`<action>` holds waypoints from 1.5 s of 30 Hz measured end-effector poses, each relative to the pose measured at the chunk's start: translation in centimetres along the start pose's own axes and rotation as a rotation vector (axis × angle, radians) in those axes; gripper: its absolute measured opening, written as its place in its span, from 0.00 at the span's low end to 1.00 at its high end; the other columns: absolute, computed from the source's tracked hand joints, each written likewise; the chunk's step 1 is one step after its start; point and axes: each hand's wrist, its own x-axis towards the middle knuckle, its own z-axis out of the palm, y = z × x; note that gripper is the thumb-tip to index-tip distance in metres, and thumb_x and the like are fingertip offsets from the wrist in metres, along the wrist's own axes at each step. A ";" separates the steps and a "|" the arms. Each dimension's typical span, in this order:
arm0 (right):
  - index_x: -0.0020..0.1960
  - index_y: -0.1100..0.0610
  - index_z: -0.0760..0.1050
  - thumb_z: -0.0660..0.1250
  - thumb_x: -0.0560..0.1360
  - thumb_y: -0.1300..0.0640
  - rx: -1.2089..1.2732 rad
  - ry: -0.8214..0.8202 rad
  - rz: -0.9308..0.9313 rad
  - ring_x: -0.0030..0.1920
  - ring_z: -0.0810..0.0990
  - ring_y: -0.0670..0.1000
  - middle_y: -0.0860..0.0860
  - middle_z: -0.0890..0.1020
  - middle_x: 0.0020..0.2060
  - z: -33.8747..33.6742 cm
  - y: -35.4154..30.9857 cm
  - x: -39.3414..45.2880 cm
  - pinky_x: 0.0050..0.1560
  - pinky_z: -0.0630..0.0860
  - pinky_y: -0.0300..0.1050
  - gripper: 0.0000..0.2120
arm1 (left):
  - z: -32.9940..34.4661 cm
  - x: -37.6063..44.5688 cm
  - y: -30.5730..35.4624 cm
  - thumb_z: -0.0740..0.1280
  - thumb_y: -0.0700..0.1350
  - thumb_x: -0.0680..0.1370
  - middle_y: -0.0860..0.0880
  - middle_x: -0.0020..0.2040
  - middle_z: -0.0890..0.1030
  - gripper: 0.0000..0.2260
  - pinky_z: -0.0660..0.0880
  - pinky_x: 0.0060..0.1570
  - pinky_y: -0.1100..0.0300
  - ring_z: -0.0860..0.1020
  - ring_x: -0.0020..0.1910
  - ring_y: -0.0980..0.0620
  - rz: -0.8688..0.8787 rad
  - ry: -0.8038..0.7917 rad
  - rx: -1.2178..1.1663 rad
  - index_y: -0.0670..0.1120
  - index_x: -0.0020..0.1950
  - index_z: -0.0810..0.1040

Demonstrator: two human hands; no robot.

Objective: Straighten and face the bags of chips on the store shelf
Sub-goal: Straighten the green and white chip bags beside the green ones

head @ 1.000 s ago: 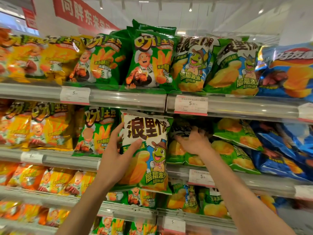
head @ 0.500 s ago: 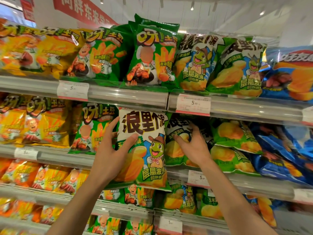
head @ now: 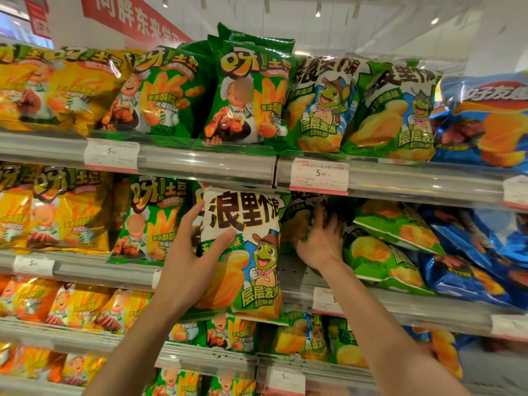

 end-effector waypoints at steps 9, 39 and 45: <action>0.81 0.55 0.43 0.74 0.72 0.55 0.018 0.164 -0.007 0.70 0.63 0.67 0.65 0.62 0.69 0.8 -0.5 0.0 0.69 0.65 0.59 0.50 | 0.2 0.0 -0.1 0.71 0.61 0.73 0.68 0.57 0.73 0.31 0.79 0.58 0.48 0.78 0.62 0.53 -0.022 -0.010 0.009 0.69 0.72 0.61; 0.79 0.53 0.54 0.64 0.81 0.52 0.728 0.198 0.079 0.68 0.72 0.56 0.55 0.69 0.71 -2.7 -0.5 -4.7 0.64 0.71 0.49 0.31 | 12.4 2.4 -1.3 0.64 0.56 0.81 0.51 0.80 0.59 0.33 0.60 0.72 0.56 0.58 0.79 0.53 0.191 -0.167 0.180 0.58 0.82 0.51; 0.80 0.46 0.52 0.59 0.83 0.55 0.417 0.195 -0.110 0.78 0.57 0.57 0.54 0.50 0.79 -1.2 0.6 -5.7 0.73 0.64 0.50 0.29 | 13.1 2.0 -4.0 0.65 0.52 0.82 0.48 0.80 0.60 0.31 0.64 0.74 0.48 0.61 0.78 0.49 0.181 -0.261 0.337 0.53 0.82 0.55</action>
